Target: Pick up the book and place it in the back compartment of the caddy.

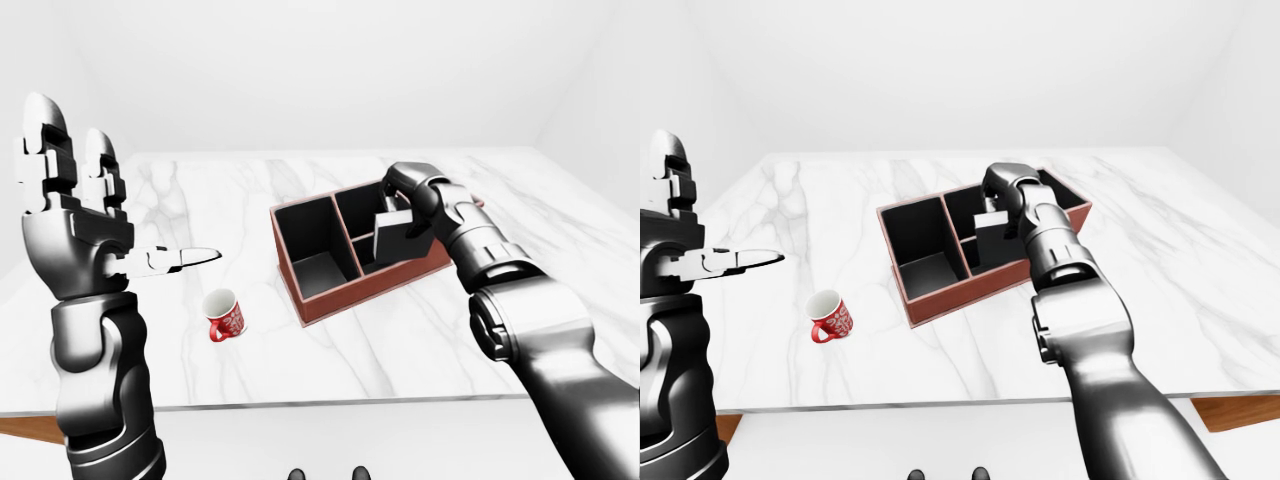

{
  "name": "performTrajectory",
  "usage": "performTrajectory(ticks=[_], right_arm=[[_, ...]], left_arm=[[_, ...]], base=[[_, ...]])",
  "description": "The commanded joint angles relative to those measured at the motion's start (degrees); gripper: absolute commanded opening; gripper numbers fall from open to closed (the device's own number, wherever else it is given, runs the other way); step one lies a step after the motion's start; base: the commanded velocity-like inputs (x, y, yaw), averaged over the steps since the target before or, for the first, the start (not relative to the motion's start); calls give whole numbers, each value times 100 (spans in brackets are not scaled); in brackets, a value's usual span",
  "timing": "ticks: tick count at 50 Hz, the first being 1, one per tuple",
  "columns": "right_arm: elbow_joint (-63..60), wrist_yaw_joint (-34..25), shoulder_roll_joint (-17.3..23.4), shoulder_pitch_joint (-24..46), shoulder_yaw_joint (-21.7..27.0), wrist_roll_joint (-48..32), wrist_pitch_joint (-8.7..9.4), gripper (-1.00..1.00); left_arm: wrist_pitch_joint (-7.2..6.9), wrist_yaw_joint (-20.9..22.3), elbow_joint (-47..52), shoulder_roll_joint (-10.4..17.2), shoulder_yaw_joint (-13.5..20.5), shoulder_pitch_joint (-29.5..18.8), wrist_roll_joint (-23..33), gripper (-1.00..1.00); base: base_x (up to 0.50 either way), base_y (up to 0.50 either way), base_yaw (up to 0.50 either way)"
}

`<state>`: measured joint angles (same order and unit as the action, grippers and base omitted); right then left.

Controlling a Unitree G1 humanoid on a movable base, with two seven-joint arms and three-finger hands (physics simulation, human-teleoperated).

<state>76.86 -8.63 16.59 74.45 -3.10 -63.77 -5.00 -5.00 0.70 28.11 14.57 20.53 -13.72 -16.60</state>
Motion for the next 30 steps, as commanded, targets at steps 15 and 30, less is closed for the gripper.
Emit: performTrajectory(ticks=[15, 30], right_arm=[[-63, 548, -98, 20, 53, -209, 0, -100], [-14, 838, -62, -166, 47, -389, 0, -100]], left_arm=[[0, -3, 18, 20, 30, -9, -39, 100], [0, -12, 42, 11, 12, -2, -33, 100]], base=[[0, 0, 0], [0, 0, 0]])
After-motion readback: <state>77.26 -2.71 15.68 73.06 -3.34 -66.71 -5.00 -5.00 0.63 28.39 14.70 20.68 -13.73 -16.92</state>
